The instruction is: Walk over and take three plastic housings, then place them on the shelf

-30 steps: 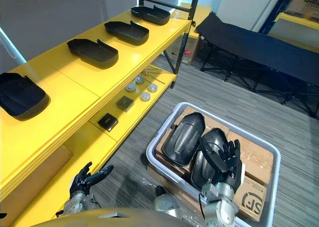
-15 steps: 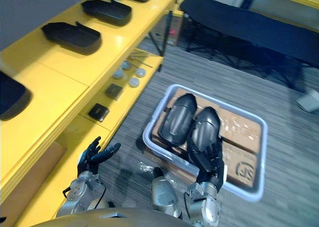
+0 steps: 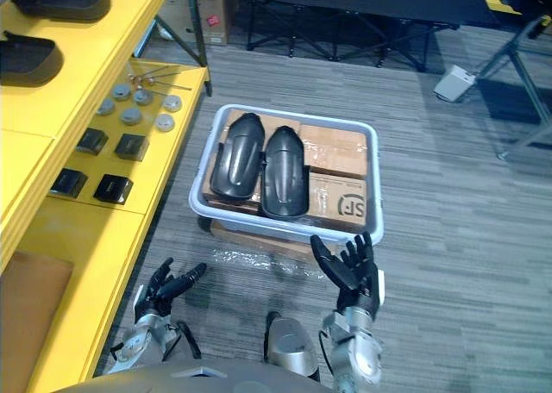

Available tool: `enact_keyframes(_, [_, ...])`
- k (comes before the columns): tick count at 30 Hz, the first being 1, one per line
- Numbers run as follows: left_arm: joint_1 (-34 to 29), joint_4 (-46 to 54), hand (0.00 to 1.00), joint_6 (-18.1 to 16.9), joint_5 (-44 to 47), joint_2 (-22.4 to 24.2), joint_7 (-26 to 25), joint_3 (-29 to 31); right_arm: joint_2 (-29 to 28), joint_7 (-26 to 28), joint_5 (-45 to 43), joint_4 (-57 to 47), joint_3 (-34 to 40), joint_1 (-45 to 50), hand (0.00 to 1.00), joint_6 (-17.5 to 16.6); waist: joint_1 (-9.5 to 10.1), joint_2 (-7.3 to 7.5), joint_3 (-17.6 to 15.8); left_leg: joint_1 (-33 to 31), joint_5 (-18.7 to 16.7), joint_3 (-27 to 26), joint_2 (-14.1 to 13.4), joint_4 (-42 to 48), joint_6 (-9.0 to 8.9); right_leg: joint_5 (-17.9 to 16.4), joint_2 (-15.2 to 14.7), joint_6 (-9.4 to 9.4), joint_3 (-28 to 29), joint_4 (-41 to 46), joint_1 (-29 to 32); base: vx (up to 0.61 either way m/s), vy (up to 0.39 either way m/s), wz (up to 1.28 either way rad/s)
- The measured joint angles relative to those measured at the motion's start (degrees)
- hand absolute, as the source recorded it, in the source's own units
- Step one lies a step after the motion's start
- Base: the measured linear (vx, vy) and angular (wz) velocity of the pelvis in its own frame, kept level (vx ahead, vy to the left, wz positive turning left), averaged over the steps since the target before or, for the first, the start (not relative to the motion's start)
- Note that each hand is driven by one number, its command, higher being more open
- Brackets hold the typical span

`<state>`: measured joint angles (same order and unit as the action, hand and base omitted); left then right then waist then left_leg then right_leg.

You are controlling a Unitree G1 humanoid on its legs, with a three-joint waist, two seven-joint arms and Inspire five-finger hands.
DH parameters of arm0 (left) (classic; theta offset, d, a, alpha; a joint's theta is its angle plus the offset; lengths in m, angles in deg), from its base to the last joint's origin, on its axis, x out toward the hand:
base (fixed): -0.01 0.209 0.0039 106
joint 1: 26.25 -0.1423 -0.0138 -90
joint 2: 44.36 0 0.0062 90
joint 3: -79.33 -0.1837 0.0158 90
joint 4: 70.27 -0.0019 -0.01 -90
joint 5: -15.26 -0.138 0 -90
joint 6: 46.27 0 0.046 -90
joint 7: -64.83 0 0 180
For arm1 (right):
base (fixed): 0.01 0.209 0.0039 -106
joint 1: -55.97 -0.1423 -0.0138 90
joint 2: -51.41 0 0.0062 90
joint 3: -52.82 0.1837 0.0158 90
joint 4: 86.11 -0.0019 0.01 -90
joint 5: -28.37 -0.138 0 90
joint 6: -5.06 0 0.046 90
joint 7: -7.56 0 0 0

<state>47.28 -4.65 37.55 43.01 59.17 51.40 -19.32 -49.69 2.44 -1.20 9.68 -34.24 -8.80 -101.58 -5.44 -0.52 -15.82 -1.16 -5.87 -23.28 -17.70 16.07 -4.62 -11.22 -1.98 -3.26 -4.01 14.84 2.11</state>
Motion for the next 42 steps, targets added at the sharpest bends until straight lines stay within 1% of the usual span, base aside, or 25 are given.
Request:
enact_keyframes(1, [0.0, -0.1, 1.0, 0.0, 0.2, 0.0, 0.3, -0.1, 0.8, 0.7, 0.0, -0.5, 0.7, -0.2, 1.0, 0.4, 0.11, -0.04, -0.3, 0.0, 0.7, 0.6, 0.2, -0.6, 0.68, -0.2, 0.0, 0.38, 0.2, 0.1, 0.8, -0.1, -0.068, -0.49])
enact_keyframes(2, [0.1, -0.5, 1.0, -0.1, 0.9, 0.0, 0.6, -0.3, 1.2, 1.1, 0.0, -0.7, 1.2, -0.2, 1.0, 0.7, 0.12, -0.13, -0.6, 0.0, 1.3, 1.3, 0.3, -0.7, 0.84, -0.5, -0.1, 0.78, 0.1, 0.3, 1.0, -0.08, -0.023, -0.37])
enact_keyframes(3, [0.3, -1.3, 1.0, -0.3, 1.4, 0.0, 1.5, -0.5, 2.0, 1.6, -0.1, -1.1, 2.2, -0.2, 1.0, 1.2, -0.07, 0.11, -0.9, 0.0, 2.6, 3.3, 1.1, -0.3, 1.32, -0.5, -0.6, 0.88, 0.4, 0.5, 1.0, -0.08, -0.015, -0.27])
enact_keyframes(4, [-0.1, -1.5, 1.0, -0.4, 1.2, 0.0, 2.6, -0.6, 2.6, 2.1, -0.1, -1.9, 3.3, -0.1, 1.0, 1.6, -0.18, 0.08, -0.9, -0.2, 3.0, 4.2, 1.6, 0.5, 1.87, -0.6, -1.1, 1.11, 0.8, 0.5, 1.0, -0.06, 0.003, -0.21])
enact_keyframes(6, [-0.4, -1.5, 1.0, -0.8, 0.9, 0.1, 3.4, -0.6, 3.0, 2.1, 0.0, -3.0, 3.8, -0.2, 1.0, 1.7, -0.28, 0.03, -1.0, -0.6, 3.0, 5.0, 2.3, 1.3, 1.89, -0.5, -1.9, 1.36, 0.7, 0.4, 0.9, -0.01, 0.041, -0.06])
enact_keyframes(7, [-0.6, -1.5, 1.0, -0.9, 0.9, 0.2, 3.7, -0.6, 3.4, 1.3, 0.1, -3.6, 4.5, -0.3, 1.0, 1.6, -0.26, -0.22, -0.9, -0.4, 2.9, 6.0, 3.3, 0.6, 2.02, -0.3, -2.7, 1.26, 0.5, 0.3, 0.8, 0.04, 0.154, 0.18])
enact_keyframes(8, [-0.5, -1.5, 1.0, -0.9, 0.9, 0.3, 4.2, -0.6, 3.2, -1.9, 0.3, -3.7, 4.8, -1.6, 1.0, 2.3, -0.09, -0.72, -0.6, -0.3, 3.0, 7.2, 5.1, -1.6, 2.02, 0.5, -3.9, -0.39, -0.2, -0.2, 1.2, 0.06, 0.16, 0.19])
enact_keyframes(9, [-0.6, -1.5, 1.0, -0.9, 0.8, 0.3, 4.1, -0.7, 3.2, -3.0, 0.2, -3.2, 4.8, -2.8, 1.0, 2.8, 0.49, -0.95, -0.5, -0.4, 2.8, 7.1, 5.5, -2.0, 1.79, 1.4, -4.3, -0.92, -0.2, -0.9, 1.2, 0.08, 0.176, 0.16])
enact_keyframes(13, [-0.5, -1.1, 1.0, -0.2, -1.4, -0.6, 4.2, -0.7, 2.8, -4.6, 0.1, 0.4, 5.3, -7.2, 1.0, 4.5, 1.27, 0.24, -1.2, -0.6, 1.8, 7.2, 6.5, -3.4, 0.38, 4.2, -5.1, -2.74, -1.2, -3.0, 0.5, 0.07, 0.127, 0.03])
enact_keyframes(14, [1.0, -0.9, 1.0, 1.0, -1.8, -1.4, 4.2, -1.0, 2.6, -5.3, 0.1, 2.5, 6.8, -10.3, 1.0, 5.5, 1.5, 1.36, -1.8, -1.3, 1.7, 7.5, 7.4, -3.5, 0.18, 5.4, -6.0, -3.52, -1.9, -4.2, 0.5, 0.03, 0.178, 0.05])
enact_keyframes(16, [2.2, -0.9, 1.0, 1.7, -2.9, -1.9, 4.3, -1.1, 2.7, -5.7, 0.1, 3.6, 8.5, -12.6, 1.0, 6.4, 2.0, 1.67, -2.0, -2.2, 1.3, 8.1, 7.9, -3.4, 0.26, 6.5, -6.4, -4.08, -2.3, -5.2, 0.8, -0.02, 0.142, 0.1])
enact_keyframes(18, [3.4, -0.3, 1.0, 2.1, -3.7, -2.9, 5.2, -1.0, 3.9, -6.8, 0.0, 4.8, 10.9, -16.2, 1.0, 7.8, 2.7, 2.29, -3.3, -2.9, 0.7, 9.0, 8.9, -3.3, 0.33, 8.0, -7.4, -4.89, -2.8, -7.2, 0.5, -0.06, 0.153, 0.13])
enact_keyframes(20, [4.5, 0.2, 1.0, 2.6, -3.7, -3.8, 6.1, -0.8, 7.4, -8.7, 0.0, 6.9, 13.8, -21.9, 1.0, 8.6, 3.48, 1.93, -4.9, -4.7, -0.5, 10.2, 10.1, -2.3, 0.67, 10.0, -8.5, -5.74, -3.7, -9.2, 0.5, -0.1, 0.174, 0.17])
enact_keyframes(21, [5.2, 0.2, 1.0, 2.6, -3.7, -4.3, 6.5, -0.4, 10.2, -10.2, 0.1, 8.7, 15.1, -26.1, 1.0, 9.5, 4.03, 1.88, -6.1, -5.7, -0.9, 10.6, 10.6, -1.6, 1.13, 11.0, -9.3, -6.12, -3.9, -10.3, 0.5, -0.14, 0.159, 0.15])
enact_keyframes(23, [5.9, 0.2, 1.0, 2.6, -3.7, -4.9, 6.5, 0.6, 16.2, -12.4, 0.9, 13.6, 16.2, -35.1, 1.0, 11.6, 4.85, 1.3, -8.5, -8.0, -2.2, 11.3, 11.4, 1.2, 1.69, 12.7, -10.3, -6.66, -4.8, -11.8, 0.7, -0.19, 0.161, 0.08])
enact_keyframes(24, [6.1, 0.2, 1.0, 2.6, -3.7, -5.2, 6.5, 0.7, 18.0, -12.8, 1.3, 15.3, 16.3, -37.4, 1.0, 12.1, 5.26, 0.96, -9.0, -8.8, -2.5, 11.3, 11.4, 2.2, 1.93, 13.1, -10.3, -6.65, -5.0, -12.3, 0.9, -0.19, 0.119, 0.05])
enact_keyframes(26, [6.5, -0.1, 1.0, 2.6, -3.6, -5.9, 6.5, 0.7, 25.7, -12.6, 1.3, 23.0, 16.0, -45.4, 1.0, 14.2, 6.55, -0.48, -10.5, -11.9, -3.1, 12.7, 12.3, 5.0, 2.45, 14.1, -10.9, -6.97, -6.7, -13.3, 1.3, -0.17, 0.089, 0.22])
enact_keyframes(28, [6.4, -0.5, 1.0, 2.5, -3.6, -6.1, 6.5, 0.8, 29.5, -11.8, 1.3, 28.1, 14.8, -49.9, 1.0, 15.2, 7.38, -1.05, -10.6, -13.9, -3.2, 13.3, 12.5, 6.0, 2.6, 14.6, -11.0, -6.98, -7.0, -13.5, 2.7, -0.13, 0.055, 0.18])
enact_keyframes(30, [6.9, -1.5, 1.0, 2.5, -3.6, -6.5, 6.8, 0.6, 34.7, -11.0, 1.3, 33.9, 11.2, -55.4, 1.0, 16.9, 8.23, -1.93, -11.1, -16.5, -3.0, 14.9, 12.9, 7.4, 2.91, 15.6, -11.1, -7.05, -8.5, -14.2, 3.3, -0.09, 0.02, 0.26])
enact_keyframes(33, [7.1, -1.6, 1.0, 2.4, -3.5, -6.5, 7.7, 0.5, 38.4, -10.4, 1.2, 40.0, 7.8, -61.6, 1.0, 19.6, 8.96, -2.49, -11.4, -18.9, -2.9, 15.8, 13.2, 8.4, 3.13, 15.9, -11.2, -7.13, -9.5, -14.1, 4.9, -0.07, 0.014, 0.21])
enact_keyframes(36, [7.5, -1.6, 1.0, 2.3, -3.4, -6.4, 7.9, -0.1, 42.2, -9.6, 1.1, 44.7, 4.9, -66.5, 1.0, 22.2, 10.17, -3.82, -12.0, -20.8, -3.0, 17.0, 13.5, 9.7, 3.46, 16.1, -11.3, -7.31, -10.5, -14.1, 5.5, -0.02, 0.008, 0.16])
enact_keyframes(38, [7.6, -1.8, 1.0, 2.0, -3.2, -6.4, 7.8, -0.1, 43.9, -8.7, 1.1, 48.2, 2.4, -70.5, 1.0, 23.9, 10.3, -4.41, -12.0, -22.2, -2.7, 17.7, 14.0, 9.8, 3.92, 16.4, -11.6, -7.35, -11.4, -14.1, 6.4, -0.02, 0.011, 0.16])
enact_keyframes(40, [8.0, -2.4, 1.0, 1.6, -2.9, -6.4, 7.8, -1.4, 46.0, -8.1, 1.2, 50.8, 0.3, -73.1, 1.0, 25.3, 10.89, -5.52, -12.5, -22.7, -2.6, 18.1, 14.5, 9.8, 4.17, 16.8, -11.9, -7.3, -11.9, -14.0, 6.7, -0.02, 0.021, 0.11])
enact_keyframes(41, [8.4, -2.5, 1.0, 1.3, -2.9, -6.3, 7.8, -2.3, 47.5, -7.8, 1.2, 51.9, -0.8, -74.3, 1.0, 26.2, 11.66, -6.36, -12.7, -23.0, -2.5, 18.3, 14.7, 9.8, 4.28, 17.1, -12.0, -7.14, -12.5, -14.0, 6.9, -0.01, 0.021, 0.05])
enact_keyframes(42, [8.4, -2.5, 1.0, 1.2, -2.9, -6.2, 7.8, -2.4, 48.0, -7.7, 1.2, 52.4, -1.5, -75.0, 1.0, 26.7, 11.71, -6.69, -12.7, -23.4, -2.5, 18.5, 14.9, 9.9, 4.36, 17.1, -12.2, -7.16, -12.9, -14.0, 6.9, -0.02, 0.024, 0.09])
